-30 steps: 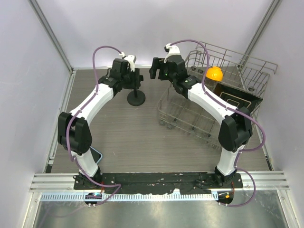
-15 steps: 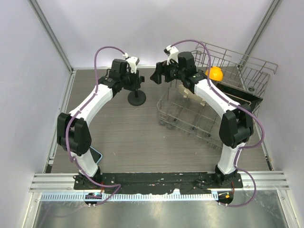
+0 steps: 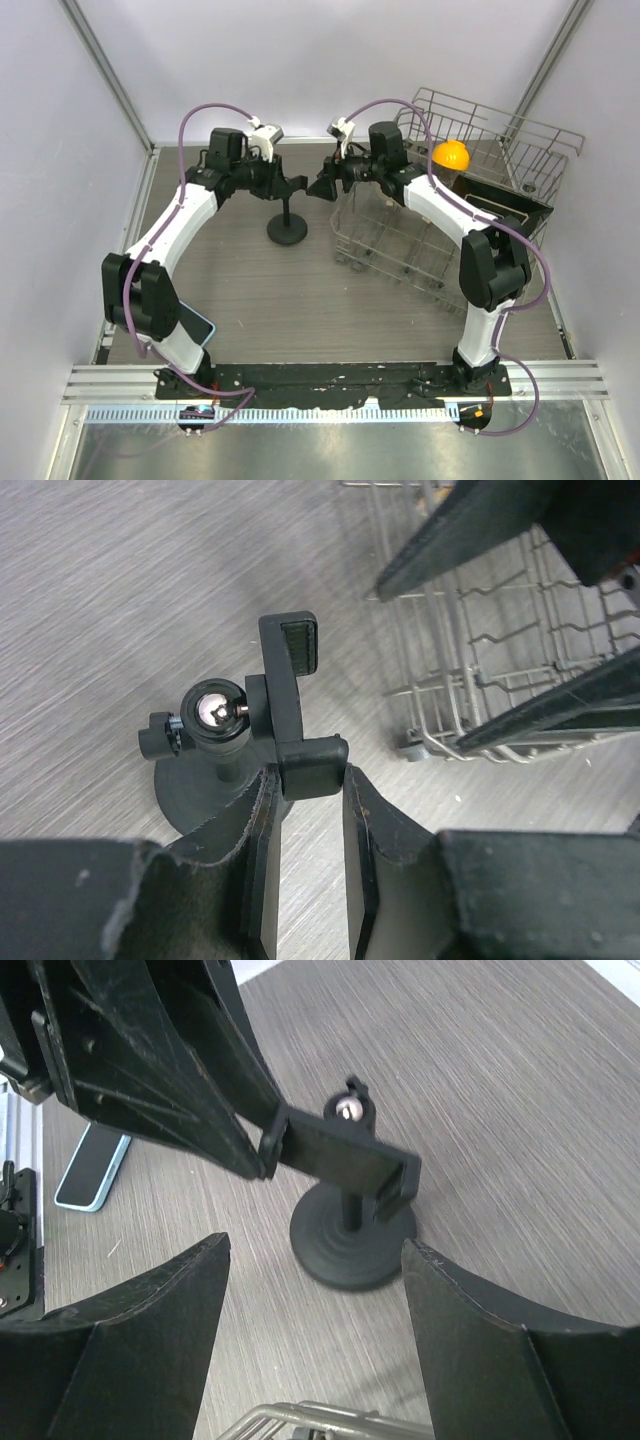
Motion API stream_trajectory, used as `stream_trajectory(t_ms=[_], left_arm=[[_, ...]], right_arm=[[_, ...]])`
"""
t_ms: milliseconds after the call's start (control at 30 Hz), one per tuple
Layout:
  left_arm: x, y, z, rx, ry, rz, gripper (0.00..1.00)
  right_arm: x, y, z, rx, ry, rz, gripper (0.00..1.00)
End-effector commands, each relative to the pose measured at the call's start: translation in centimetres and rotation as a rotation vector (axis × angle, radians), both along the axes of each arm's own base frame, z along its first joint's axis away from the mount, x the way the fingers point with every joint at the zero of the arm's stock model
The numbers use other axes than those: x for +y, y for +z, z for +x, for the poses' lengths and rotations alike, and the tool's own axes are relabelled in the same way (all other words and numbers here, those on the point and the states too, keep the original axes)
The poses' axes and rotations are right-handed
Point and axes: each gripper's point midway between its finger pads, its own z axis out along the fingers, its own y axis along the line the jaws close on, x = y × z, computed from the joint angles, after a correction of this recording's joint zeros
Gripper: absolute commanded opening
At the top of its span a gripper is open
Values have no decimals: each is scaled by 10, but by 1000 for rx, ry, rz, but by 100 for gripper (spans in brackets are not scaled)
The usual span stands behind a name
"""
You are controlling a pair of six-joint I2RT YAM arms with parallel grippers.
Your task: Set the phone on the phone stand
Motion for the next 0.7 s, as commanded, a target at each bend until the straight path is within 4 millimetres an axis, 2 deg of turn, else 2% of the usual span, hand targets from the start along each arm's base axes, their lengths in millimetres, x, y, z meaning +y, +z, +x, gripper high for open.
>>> stream_trajectory(t_ms=[0,100,167,267,300,400,467,533,567,633,667], left_arm=[[-25,53,-8,-159,-142,-101,0],[-33,44,-10,-132,-158,-95,0],[-29,36,-11,-141,-168,-51,0],[-29,35,-10,-163,-159,-58,0],[-31,36,-13,-157,-178,-71,0],[-31,36,-12,-160,-179,-64,0],[-30,35,-14,-160,-179,-62,0],[-31,37,-15,-159,-183,-72,0],[-32,36,-15,-155,-185,-76,0],[-34,36,-17,-154,-194,-79,0],[-34,36,-18,-153,-196,-79,0]], right_arm=[[14,17,-2,-79,84,100,75],[15,6,2,-83,84,72,75],[14,-5,6,-89,80,47,75],[19,-15,9,-79,100,37,75],[22,-24,11,-67,110,31,75],[31,-32,5,-69,159,33,71],[33,-33,1,-78,170,36,65],[35,-22,0,-115,167,63,55],[34,-24,-3,-114,161,66,54],[34,-7,-5,-160,160,96,55],[33,-9,-7,-162,155,96,57]])
